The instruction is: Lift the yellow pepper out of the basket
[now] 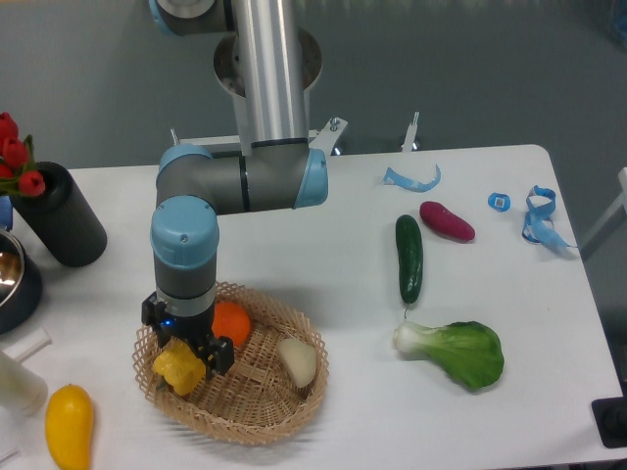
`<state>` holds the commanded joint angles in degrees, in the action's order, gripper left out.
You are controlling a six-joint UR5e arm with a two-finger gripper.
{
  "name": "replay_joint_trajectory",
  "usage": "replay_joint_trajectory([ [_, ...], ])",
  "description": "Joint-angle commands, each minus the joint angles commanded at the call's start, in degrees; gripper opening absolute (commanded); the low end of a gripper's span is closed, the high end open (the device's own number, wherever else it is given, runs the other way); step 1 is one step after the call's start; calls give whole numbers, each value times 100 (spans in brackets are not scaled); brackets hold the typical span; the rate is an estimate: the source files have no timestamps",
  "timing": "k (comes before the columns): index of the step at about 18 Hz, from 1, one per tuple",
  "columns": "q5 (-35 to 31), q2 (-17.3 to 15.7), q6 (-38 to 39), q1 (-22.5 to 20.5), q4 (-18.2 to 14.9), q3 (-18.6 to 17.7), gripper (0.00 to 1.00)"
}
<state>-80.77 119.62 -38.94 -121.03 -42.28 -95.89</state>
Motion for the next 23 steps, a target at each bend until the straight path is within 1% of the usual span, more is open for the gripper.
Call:
replay_joint_trajectory([
  [8,-9,71,-9,0,0,35,99],
  [10,-9,71,-9,0,0,35,81],
  [11,-9,71,0,0,0,35,69],
  [12,-9,71,0,0,0,18,61],
  [14,-18,62,9,9,-9,18,36],
  [16,-18,44,17,9,-9,18,17],
  [19,-9,-17,-9,9,-9,35,17],
  [21,-9,-131,-18,9,-9,70,17],
  [23,9,-289,-9,0,-9,184,17],
])
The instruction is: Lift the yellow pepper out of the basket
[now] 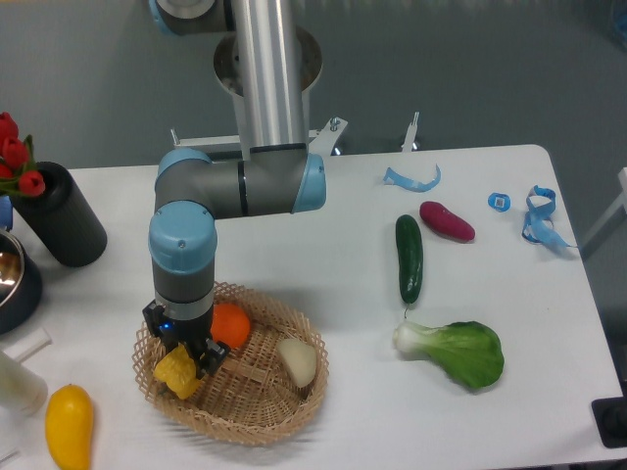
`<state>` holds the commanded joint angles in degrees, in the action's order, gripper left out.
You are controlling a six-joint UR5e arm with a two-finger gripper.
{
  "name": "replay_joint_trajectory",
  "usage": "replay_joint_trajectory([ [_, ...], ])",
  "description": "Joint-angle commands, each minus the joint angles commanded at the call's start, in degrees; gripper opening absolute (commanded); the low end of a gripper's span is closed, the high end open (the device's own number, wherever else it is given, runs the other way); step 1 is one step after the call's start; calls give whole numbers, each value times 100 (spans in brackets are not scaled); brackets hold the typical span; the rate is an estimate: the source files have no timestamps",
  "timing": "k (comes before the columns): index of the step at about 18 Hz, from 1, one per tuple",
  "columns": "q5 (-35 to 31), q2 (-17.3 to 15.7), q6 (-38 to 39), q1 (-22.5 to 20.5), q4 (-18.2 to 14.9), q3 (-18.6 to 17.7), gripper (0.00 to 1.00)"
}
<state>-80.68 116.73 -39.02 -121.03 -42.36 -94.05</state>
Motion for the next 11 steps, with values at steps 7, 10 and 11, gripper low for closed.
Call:
replay_joint_trajectory([
  [7,9,-317,79,-351,9,685,17],
  [10,26,-466,140,-579,0,879,17],
  [11,35,-510,141,-650,0,906,17],
])
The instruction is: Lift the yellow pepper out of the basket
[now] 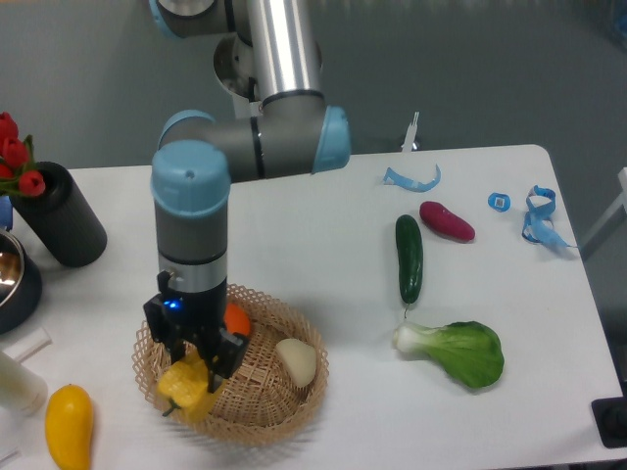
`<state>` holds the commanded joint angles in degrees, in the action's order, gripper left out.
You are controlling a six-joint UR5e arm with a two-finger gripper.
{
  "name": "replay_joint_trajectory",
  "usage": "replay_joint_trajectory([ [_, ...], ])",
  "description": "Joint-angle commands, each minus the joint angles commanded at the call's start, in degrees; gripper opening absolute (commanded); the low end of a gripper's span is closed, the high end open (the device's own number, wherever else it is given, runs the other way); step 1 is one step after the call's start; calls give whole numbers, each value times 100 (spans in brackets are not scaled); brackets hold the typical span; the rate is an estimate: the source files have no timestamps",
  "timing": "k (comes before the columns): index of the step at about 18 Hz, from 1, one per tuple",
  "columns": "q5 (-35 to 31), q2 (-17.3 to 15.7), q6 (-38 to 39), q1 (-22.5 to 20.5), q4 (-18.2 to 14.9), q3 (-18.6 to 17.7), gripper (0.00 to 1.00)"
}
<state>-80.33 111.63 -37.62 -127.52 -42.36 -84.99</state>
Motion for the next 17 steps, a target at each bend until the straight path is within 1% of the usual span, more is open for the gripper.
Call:
replay_joint_trajectory([
  [4,9,-70,-53,-220,0,88,17],
  [6,26,-158,-61,-360,-9,62,17],
  [10,44,-159,-88,-528,-9,62,17],
  [15,70,-404,-211,-756,-52,-96,17],
  [17,105,-422,-246,-809,-53,-131,17],
])
